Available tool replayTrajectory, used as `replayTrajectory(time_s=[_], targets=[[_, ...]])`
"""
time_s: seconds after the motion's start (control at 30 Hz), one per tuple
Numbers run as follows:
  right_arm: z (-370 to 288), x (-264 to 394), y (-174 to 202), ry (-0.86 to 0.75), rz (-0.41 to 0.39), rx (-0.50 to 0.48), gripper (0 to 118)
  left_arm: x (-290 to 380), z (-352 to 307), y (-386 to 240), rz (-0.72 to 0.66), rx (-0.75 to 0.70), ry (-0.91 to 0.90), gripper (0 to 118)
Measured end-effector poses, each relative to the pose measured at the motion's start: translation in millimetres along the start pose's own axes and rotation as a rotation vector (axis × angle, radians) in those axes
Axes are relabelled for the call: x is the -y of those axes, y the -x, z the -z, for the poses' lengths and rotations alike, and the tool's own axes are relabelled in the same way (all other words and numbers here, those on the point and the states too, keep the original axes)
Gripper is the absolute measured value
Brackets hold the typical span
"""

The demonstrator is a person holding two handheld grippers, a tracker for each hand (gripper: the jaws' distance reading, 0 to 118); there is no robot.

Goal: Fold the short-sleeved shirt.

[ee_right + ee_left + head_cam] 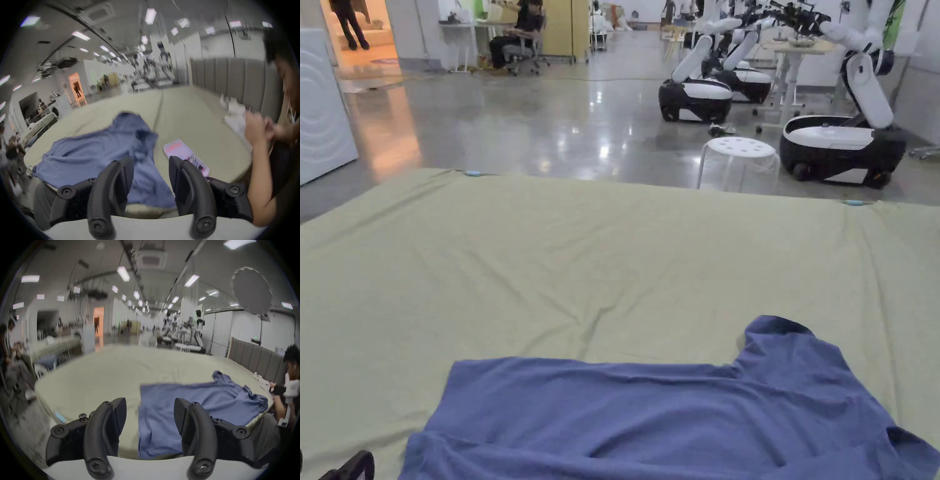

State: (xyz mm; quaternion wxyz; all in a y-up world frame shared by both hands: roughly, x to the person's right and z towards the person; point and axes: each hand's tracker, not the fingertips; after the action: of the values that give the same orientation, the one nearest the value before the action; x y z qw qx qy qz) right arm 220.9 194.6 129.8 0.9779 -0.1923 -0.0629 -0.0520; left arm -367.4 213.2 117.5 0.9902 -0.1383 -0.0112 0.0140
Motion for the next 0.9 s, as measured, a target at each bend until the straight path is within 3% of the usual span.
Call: replayTrajectory(time_s=[0.07, 0.13, 0.17, 0.2, 0.27, 0.33, 0.37, 0.47, 0.5, 0.53, 0.57, 0.6, 0.63, 0.7, 0.77, 0.8, 0.9], targets=[[-24, -11, 16, -0.173, -0.096, 0.038, 54, -16, -21, -22, 0.107, -0.03, -0.115, 61], [-41, -13, 35, -0.343, -0.197, 0.146, 63, -27, -37, -47, 0.198, -0.064, -0.196, 61], [-42, -13, 41, -0.378, -0.22, 0.173, 68, -30, -43, -56, 0.209, -0.073, -0.222, 61], [-37, -16, 47, -0.395, -0.194, 0.192, 73, -31, -46, -63, 0.211, -0.072, -0.239, 61], [-26, -17, 51, -0.329, -0.2, 0.25, 70, -32, -48, -72, 0.158, -0.025, -0.268, 61], [-16, -20, 45, -0.201, -0.17, 0.133, 57, -29, -47, -78, 0.059, -0.029, -0.29, 61], [-19, -18, 48, -0.231, -0.167, 0.091, 52, -29, -46, -80, 0.034, -0.027, -0.284, 61], [-31, -17, 65, -0.321, -0.253, 0.062, 54, -30, -43, -86, 0.032, 0.001, -0.252, 55], [-32, -17, 71, -0.321, -0.286, 0.021, 54, -29, -43, -88, 0.054, 0.007, -0.247, 45], [-32, -18, 76, -0.302, -0.295, -0.022, 53, -30, -43, -95, 0.093, -0.004, -0.244, 21], [-31, -20, 81, -0.282, -0.3, -0.058, 50, -32, -42, -102, 0.125, -0.031, -0.221, 11], [-30, -19, 82, -0.261, -0.299, -0.097, 41, -32, -40, -108, 0.144, -0.045, -0.203, 11], [-28, -20, 87, -0.242, -0.282, -0.123, 20, -32, -39, -110, 0.146, -0.047, -0.198, 10], [-24, -19, 95, -0.235, -0.268, -0.158, 8, -31, -36, -111, 0.111, 0.029, -0.162, 8], [-20, -20, 100, -0.216, -0.256, -0.165, 0, -31, -33, -112, 0.093, 0.035, -0.138, 3], [-18, -21, 100, -0.192, -0.253, -0.221, 0, -29, -31, -113, 0.086, 0.041, -0.13, 3], [-13, -25, 107, -0.176, -0.25, -0.219, 0, -29, -31, -113, 0.083, 0.03, -0.122, 2]])
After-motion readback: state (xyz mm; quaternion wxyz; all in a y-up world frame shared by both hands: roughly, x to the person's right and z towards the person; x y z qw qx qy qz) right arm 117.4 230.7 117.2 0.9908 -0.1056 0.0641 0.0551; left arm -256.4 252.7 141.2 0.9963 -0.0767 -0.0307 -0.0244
